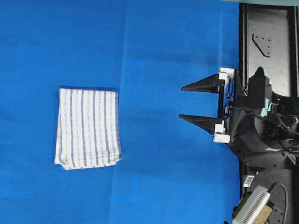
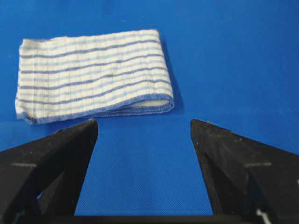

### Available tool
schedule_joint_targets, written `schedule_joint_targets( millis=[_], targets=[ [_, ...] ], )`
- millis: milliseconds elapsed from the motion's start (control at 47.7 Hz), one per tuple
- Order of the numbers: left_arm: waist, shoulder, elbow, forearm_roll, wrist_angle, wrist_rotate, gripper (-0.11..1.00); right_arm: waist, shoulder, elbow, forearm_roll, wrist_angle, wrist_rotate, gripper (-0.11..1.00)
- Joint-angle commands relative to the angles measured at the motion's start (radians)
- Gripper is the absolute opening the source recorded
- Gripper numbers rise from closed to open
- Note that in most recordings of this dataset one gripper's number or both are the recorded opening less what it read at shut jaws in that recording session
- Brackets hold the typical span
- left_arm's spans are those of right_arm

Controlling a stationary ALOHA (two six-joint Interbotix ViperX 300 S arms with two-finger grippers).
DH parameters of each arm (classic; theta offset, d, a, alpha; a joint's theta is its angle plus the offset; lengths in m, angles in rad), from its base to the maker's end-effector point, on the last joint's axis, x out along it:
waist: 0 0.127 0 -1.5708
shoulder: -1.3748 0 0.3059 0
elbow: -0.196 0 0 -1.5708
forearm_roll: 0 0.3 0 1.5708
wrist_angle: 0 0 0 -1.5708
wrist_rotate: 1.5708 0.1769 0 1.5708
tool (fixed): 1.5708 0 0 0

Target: Fold the blue towel.

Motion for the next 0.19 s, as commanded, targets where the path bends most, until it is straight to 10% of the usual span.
schedule_joint_targets(
  millis=[0,168],
  targets=[
    [0.003,0.006,-0.011,0.005,-0.005,0.009,0.75,-0.002,0.003,-0.015,-0.002,-0.005,-0.002,0.92],
    [0.002,0.006,-0.011,0.003,-0.006,0.015,0.75,-0.002,0.003,-0.015,-0.002,-0.005,-0.002,0.92]
  ],
)
